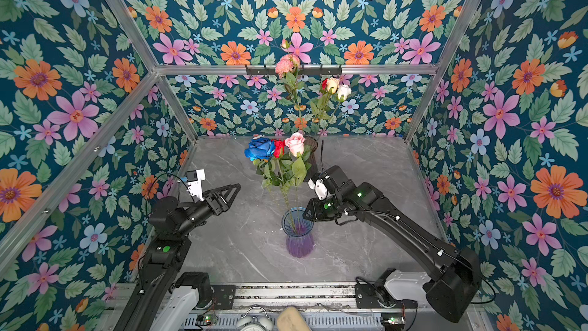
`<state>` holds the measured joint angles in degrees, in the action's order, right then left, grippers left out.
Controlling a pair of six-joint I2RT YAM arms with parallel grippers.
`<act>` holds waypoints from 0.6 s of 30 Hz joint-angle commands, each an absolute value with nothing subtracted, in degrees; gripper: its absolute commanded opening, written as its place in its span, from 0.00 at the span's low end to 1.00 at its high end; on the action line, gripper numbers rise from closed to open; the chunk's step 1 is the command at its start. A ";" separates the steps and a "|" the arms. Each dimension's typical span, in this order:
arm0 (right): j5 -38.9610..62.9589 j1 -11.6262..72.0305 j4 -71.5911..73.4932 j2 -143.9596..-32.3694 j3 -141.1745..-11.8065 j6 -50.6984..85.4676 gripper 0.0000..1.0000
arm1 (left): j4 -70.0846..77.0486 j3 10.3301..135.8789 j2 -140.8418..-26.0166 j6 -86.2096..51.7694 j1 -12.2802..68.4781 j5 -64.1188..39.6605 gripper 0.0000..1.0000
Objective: Arrange flowers in a vase
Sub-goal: Pick up the vase from the bottom-center of the table.
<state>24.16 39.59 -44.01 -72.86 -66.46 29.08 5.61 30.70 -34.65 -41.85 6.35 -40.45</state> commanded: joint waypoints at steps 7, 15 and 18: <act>22.58 39.72 -45.94 -72.86 -66.31 28.03 0.10 | 7.29 31.77 -35.63 -41.30 6.28 -40.96 0.83; 17.87 39.71 -48.76 -70.13 -68.71 26.94 0.00 | 7.73 32.17 -36.21 -41.48 6.25 -41.04 0.83; 13.77 39.30 -52.16 -68.73 -71.12 25.75 0.00 | 7.60 32.26 -36.21 -41.40 6.27 -41.22 0.83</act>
